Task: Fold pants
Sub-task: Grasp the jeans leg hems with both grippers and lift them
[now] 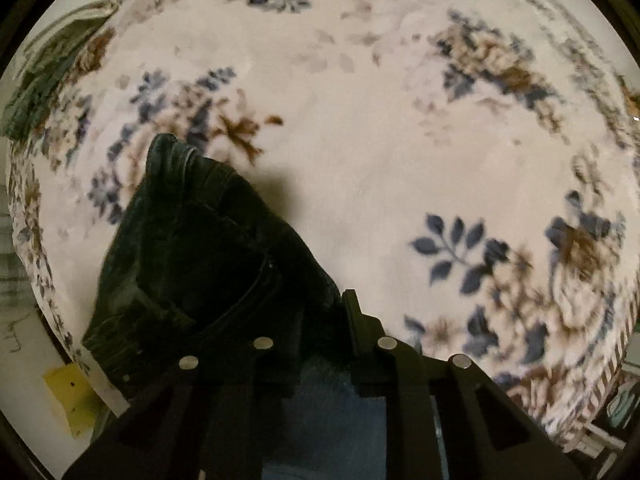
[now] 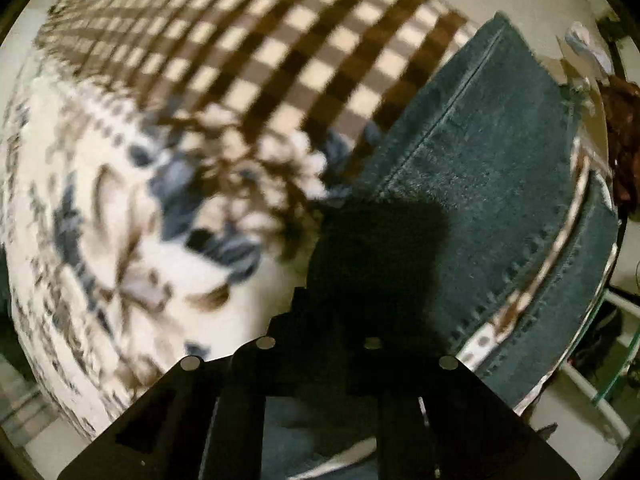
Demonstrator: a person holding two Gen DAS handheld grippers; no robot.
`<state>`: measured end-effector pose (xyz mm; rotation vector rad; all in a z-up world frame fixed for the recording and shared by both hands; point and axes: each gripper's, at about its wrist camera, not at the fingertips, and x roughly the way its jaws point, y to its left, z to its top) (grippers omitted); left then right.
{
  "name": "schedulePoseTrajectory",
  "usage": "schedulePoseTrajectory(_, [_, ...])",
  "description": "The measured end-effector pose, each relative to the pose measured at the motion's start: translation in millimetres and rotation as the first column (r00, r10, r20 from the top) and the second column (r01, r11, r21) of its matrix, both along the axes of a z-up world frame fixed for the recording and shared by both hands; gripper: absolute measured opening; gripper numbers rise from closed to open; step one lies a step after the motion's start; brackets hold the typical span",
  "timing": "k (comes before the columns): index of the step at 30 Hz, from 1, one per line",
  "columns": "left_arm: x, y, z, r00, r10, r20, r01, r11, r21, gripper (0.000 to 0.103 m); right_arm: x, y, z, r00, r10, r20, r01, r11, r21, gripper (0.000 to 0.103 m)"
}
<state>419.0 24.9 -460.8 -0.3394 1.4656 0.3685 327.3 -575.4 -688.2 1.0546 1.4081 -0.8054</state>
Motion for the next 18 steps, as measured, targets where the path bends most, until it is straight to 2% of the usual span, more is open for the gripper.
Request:
schedulePoseTrajectory(4, [-55.8, 2.0, 49.2, 0.998, 0.02, 0.065, -0.017, 0.999, -0.047, 0.014, -12.9, 24.7, 38.8, 0.996, 0.073, 0.061, -0.07, 0.997, -0.042, 0.008])
schedulePoseTrajectory(7, [-75.4, 37.6, 63.0, 0.995, 0.043, 0.088, -0.036, 0.996, -0.081, 0.013, -52.3, 30.1, 59.1, 0.989, 0.103, 0.106, -0.098, 0.994, -0.048, 0.008])
schedulePoseTrajectory(8, [-91.1, 43.6, 66.0, 0.994, 0.052, 0.092, -0.043, 0.995, -0.09, 0.013, -66.3, 37.4, 75.3, 0.987, 0.111, 0.114, -0.105, 0.993, -0.051, 0.008])
schedulePoseTrajectory(10, [-119.1, 52.8, 59.6, 0.994, 0.062, 0.089, -0.054, 0.994, -0.092, 0.013, -92.6, 33.6, 88.0, 0.985, 0.121, 0.126, -0.117, 0.992, -0.044, 0.008])
schedulePoseTrajectory(13, [-178.0, 58.8, 40.4, 0.995, 0.084, 0.05, -0.079, 0.992, -0.095, 0.012, -159.2, 26.5, 103.3, 0.982, 0.142, 0.127, -0.139, 0.99, -0.037, 0.008])
schedulePoseTrajectory(15, [-212.2, 64.0, 21.3, 0.995, 0.098, 0.016, -0.096, 0.993, -0.075, 0.011, -202.5, 29.6, 98.9, 0.982, 0.153, 0.109, -0.15, 0.988, -0.03, 0.008])
schedulePoseTrajectory(18, [-251.6, 72.6, -19.4, 0.991, 0.127, -0.03, -0.128, 0.991, -0.03, 0.011, -249.0, 37.3, 75.8, 0.984, 0.156, 0.084, -0.157, 0.988, 0.006, 0.008])
